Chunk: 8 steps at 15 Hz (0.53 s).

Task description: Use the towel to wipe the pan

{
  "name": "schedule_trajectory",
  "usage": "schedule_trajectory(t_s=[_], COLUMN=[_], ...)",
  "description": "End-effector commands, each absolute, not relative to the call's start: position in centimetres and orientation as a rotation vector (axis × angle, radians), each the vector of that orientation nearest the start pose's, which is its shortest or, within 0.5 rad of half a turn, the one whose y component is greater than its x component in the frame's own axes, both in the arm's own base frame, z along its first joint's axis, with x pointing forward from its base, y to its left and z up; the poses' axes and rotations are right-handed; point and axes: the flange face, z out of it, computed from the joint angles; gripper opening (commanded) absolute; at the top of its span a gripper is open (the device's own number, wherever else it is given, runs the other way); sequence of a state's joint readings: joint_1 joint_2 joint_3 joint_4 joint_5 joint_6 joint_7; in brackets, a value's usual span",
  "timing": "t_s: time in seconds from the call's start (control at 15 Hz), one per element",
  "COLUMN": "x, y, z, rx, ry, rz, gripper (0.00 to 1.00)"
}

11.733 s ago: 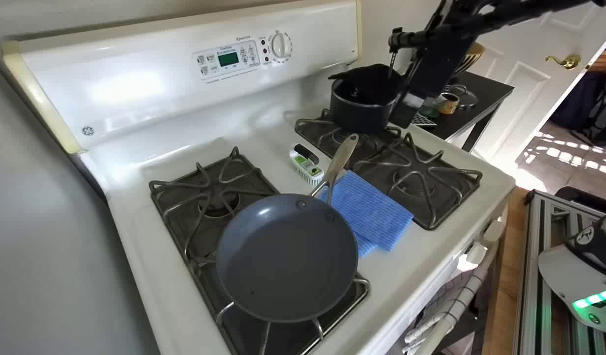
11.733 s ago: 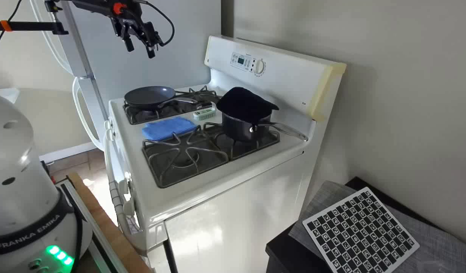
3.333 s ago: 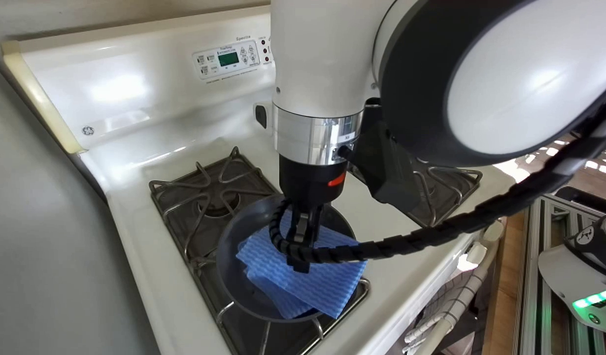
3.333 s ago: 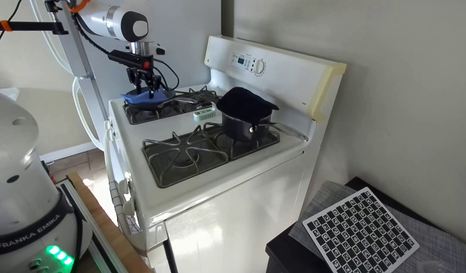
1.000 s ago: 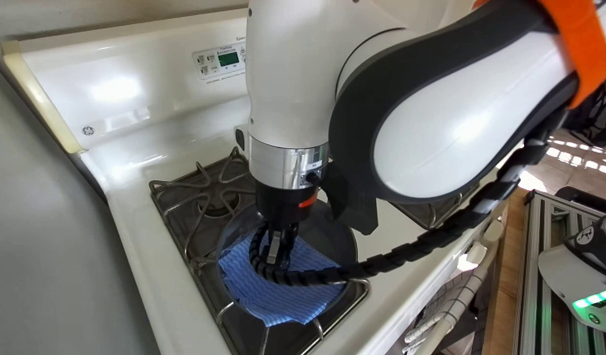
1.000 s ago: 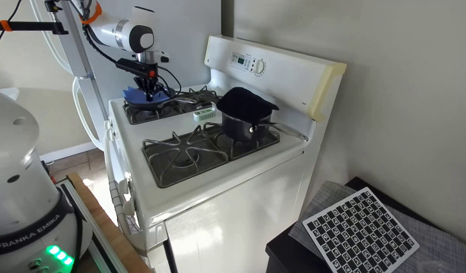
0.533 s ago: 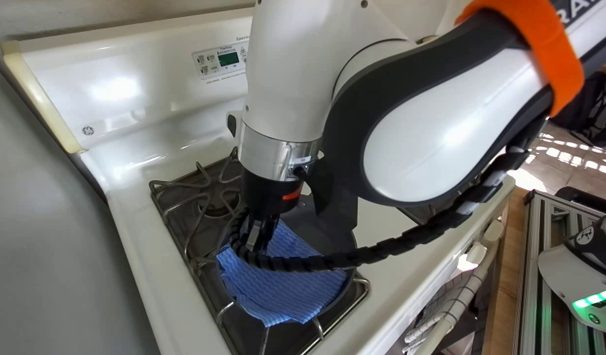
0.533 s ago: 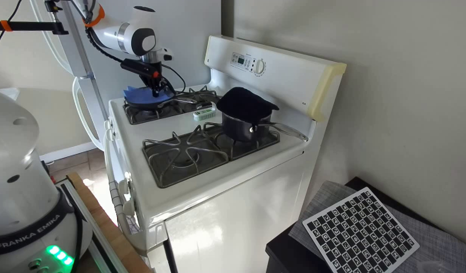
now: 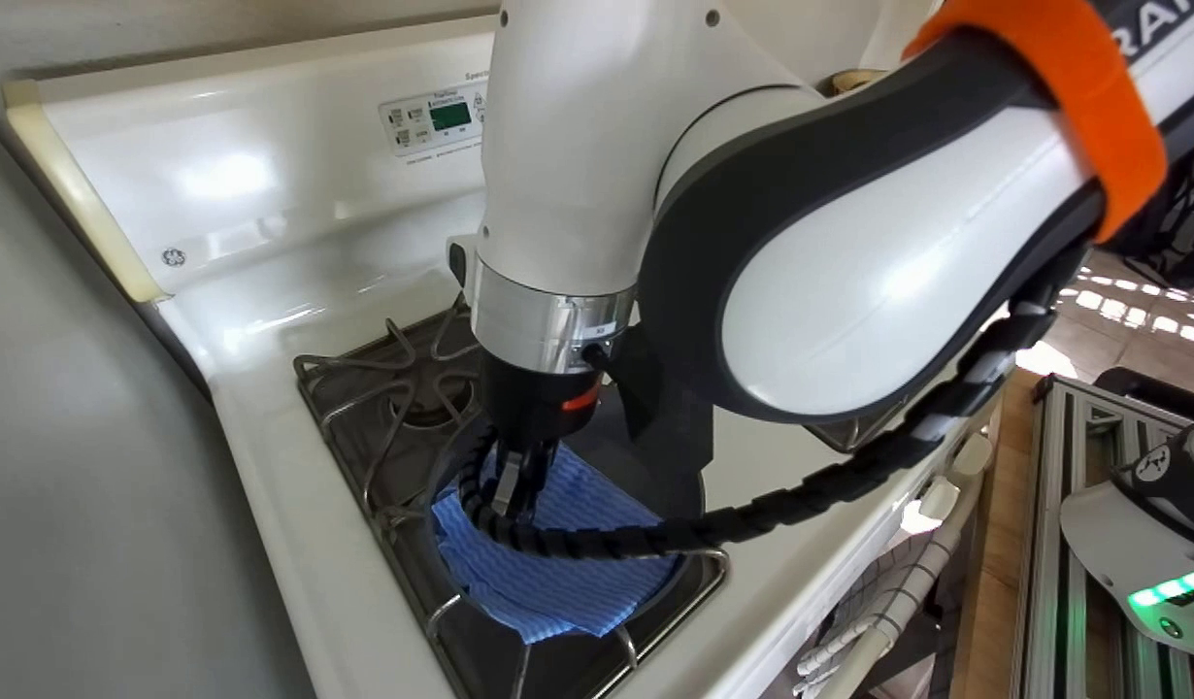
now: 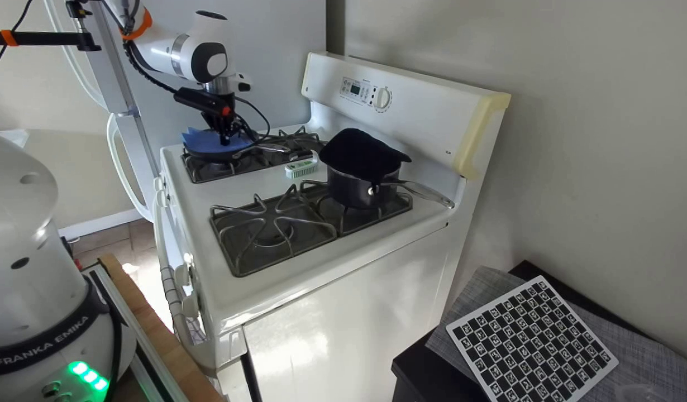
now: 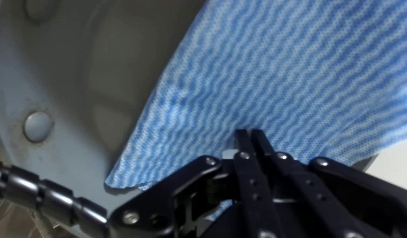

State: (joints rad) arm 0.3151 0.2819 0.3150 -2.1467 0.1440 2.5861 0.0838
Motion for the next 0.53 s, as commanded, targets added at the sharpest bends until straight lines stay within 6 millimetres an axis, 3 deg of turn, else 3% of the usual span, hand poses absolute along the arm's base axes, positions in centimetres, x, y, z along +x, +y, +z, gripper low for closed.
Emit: schedule_trajectory(t_s=[0.0, 0.47], x=[46.1, 46.6], y=[34.3, 35.0], z=[28.9, 27.7], rx=[-2.892, -2.861], ry=[-0.652, -0.618], rz=[-0.032, -0.071], gripper=[0.0, 0.0])
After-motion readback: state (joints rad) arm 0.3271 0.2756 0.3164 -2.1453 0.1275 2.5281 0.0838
